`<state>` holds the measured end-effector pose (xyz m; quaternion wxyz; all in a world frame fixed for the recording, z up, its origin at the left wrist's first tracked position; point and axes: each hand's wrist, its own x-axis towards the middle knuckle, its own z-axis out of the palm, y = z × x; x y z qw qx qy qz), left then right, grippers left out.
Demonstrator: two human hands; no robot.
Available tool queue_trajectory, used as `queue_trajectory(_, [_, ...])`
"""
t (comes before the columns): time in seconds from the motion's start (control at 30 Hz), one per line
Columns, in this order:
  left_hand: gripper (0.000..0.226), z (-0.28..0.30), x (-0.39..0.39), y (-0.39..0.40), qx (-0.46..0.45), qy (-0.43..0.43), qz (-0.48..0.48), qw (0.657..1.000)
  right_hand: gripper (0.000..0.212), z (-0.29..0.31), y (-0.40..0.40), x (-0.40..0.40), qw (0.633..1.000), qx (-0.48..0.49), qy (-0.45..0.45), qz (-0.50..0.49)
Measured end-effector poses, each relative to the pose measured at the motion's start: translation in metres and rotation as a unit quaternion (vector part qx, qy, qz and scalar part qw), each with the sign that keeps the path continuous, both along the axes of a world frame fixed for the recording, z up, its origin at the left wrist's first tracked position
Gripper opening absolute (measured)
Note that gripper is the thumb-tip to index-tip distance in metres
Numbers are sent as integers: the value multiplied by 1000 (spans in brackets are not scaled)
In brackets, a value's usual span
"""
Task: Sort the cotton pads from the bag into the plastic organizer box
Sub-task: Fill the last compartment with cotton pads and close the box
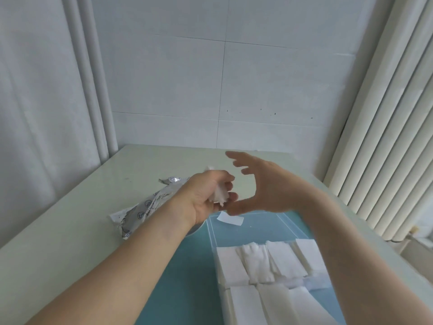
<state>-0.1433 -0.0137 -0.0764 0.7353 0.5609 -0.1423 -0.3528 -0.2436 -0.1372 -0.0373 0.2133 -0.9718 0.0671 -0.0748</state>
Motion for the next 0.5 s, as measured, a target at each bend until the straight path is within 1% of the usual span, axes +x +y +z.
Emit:
queue_trajectory(0.03, [11, -3, 6, 1, 26, -2, 8, 1000, 84, 2, -7, -3, 999, -6, 24, -36])
queue_trajectory(0.1, [13, -5, 16, 5, 53, -2, 2, 999, 36, 4, -18, 5, 989, -61, 88, -98])
queue_trajectory(0.13, [15, -5, 19, 7, 60, -3, -2, 998, 22, 1, -20, 16, 981, -83, 135, -112])
queue_trajectory(0.17, [17, -6, 21, 7, 63, -2, -1, 998, 23, -6, -20, 29, 973, -85, 184, -112])
queue_trajectory(0.23, [24, -6, 21, 6, 63, 18, -3, 998, 28, -26, -16, 53, 959, -45, 256, -113])
queue_trajectory(0.3, [30, -7, 20, 5, 42, 53, -19, 998, 28, -45, -16, 70, 952, -36, 277, -123])
queue_trajectory(0.37, [31, -9, 22, 5, 13, 81, -44, 996, 34, -55, -17, 76, 951, -39, 278, -128])
queue_trajectory(0.43, [28, -11, 24, 2, 6, 83, -50, 995, 40, -60, -21, 76, 949, -15, 287, -131])
queue_trajectory(0.5, [26, -13, 25, 0, 10, 75, -46, 996, 40, -61, -22, 73, 947, 9, 295, -131])
